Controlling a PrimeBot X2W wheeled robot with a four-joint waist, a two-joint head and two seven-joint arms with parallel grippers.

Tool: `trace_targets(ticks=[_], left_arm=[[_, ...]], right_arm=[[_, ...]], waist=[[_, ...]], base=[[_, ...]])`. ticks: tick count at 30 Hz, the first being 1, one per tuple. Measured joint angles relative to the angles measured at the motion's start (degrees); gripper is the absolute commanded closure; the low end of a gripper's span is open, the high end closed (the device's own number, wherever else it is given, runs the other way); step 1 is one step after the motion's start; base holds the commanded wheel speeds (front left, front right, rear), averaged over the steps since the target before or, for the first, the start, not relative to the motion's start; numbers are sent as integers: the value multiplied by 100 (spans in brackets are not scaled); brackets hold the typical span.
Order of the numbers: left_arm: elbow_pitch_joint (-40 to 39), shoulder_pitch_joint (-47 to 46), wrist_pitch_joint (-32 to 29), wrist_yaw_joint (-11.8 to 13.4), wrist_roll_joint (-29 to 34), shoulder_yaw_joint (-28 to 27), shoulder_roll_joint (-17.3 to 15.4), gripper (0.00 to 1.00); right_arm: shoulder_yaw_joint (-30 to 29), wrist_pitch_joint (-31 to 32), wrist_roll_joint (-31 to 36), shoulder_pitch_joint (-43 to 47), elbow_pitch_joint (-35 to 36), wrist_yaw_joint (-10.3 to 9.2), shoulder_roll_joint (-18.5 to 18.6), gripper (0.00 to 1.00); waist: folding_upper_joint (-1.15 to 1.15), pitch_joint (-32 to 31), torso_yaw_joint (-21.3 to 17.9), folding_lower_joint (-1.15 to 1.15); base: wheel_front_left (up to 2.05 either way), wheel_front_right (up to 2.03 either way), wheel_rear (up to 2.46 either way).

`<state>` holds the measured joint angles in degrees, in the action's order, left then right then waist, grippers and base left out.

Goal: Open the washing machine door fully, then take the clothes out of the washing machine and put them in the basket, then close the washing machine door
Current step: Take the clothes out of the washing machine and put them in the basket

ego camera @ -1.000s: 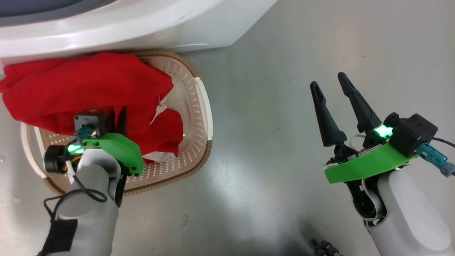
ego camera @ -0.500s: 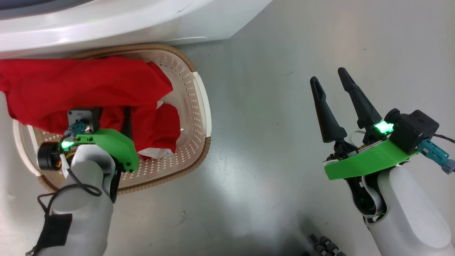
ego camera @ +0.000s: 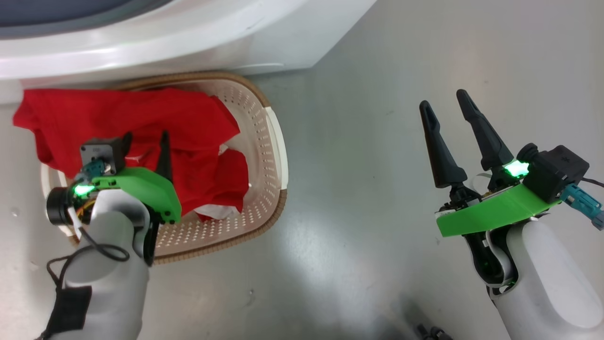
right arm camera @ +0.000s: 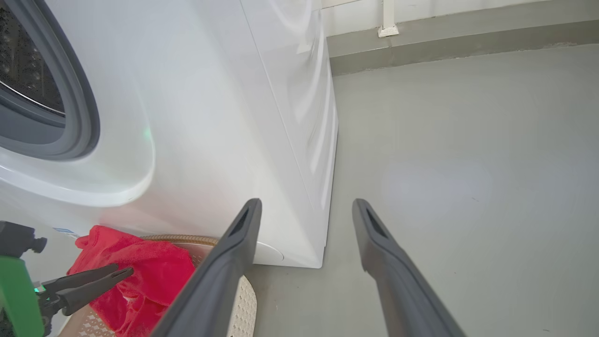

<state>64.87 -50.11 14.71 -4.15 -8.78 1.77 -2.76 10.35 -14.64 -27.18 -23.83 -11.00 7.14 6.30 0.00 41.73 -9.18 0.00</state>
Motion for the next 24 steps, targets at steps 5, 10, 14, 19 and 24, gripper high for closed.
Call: trace_targets(ticks=[5, 10, 14, 19, 24], left_arm=[[-298, 312, 0, -44, -70, -98, 19, 0], [-695, 690, 0, -60, -141, -224, 31, 0], [-1005, 1032, 0, -130, -140, -328, 51, 0], [-1436, 1450, 0, -196, -134, -387, 59, 0], [-1904, 1878, 0, -247, -127, -431, 77, 0]], right_arm=[[-29, -1, -1, 19, -41, 0, 26, 0], [-42, 0, 2, 172, -108, 0, 62, 0], [-65, 0, 2, 420, -170, 0, 98, 0], [-100, 0, 2, 710, -213, 0, 144, 0], [-194, 0, 2, 1027, -245, 0, 215, 0]], waist=[[0, -256, 62, 0], [0, -594, 124, 0], [0, -919, 174, 0], [0, -1363, 242, 0], [0, -1819, 301, 0]], base=[[0, 0, 0], [0, 0, 0], [0, 0, 0], [0, 0, 0], [0, 0, 0]])
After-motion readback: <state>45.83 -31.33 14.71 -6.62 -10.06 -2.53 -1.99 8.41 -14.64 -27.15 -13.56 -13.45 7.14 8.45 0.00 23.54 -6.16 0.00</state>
